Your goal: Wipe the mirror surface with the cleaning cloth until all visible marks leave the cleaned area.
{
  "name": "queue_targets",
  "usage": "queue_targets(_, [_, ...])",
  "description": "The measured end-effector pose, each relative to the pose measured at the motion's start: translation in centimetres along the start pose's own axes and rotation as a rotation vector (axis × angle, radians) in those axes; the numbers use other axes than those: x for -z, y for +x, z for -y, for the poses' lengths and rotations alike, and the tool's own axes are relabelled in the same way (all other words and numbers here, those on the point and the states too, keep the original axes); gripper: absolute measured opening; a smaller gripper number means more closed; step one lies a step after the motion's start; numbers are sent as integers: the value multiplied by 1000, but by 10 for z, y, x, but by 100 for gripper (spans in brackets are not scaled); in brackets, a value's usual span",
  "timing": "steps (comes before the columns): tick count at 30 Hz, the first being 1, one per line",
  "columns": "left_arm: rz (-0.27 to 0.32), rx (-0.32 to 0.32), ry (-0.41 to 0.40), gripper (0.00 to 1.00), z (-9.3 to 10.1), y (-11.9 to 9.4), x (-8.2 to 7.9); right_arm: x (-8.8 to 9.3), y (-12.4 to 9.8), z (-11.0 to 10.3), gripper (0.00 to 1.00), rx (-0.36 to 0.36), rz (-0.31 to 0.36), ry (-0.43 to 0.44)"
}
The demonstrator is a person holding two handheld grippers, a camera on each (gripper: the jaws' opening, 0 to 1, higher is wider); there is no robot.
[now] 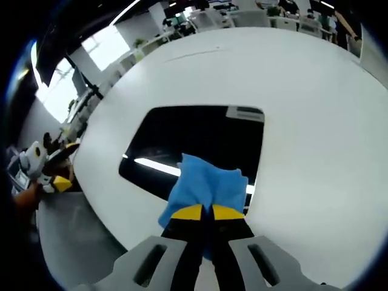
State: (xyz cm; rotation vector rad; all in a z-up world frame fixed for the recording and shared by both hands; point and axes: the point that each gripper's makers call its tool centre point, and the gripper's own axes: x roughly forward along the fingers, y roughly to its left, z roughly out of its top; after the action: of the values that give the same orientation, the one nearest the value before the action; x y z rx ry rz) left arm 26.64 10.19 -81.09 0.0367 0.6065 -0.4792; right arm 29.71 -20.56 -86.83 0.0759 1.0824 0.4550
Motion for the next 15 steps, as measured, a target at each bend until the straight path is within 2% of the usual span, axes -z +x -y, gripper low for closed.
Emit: queue_targets(15, [-12, 3, 2, 99, 1, 1, 3, 3, -6, 15, 0, 13, -4, 13])
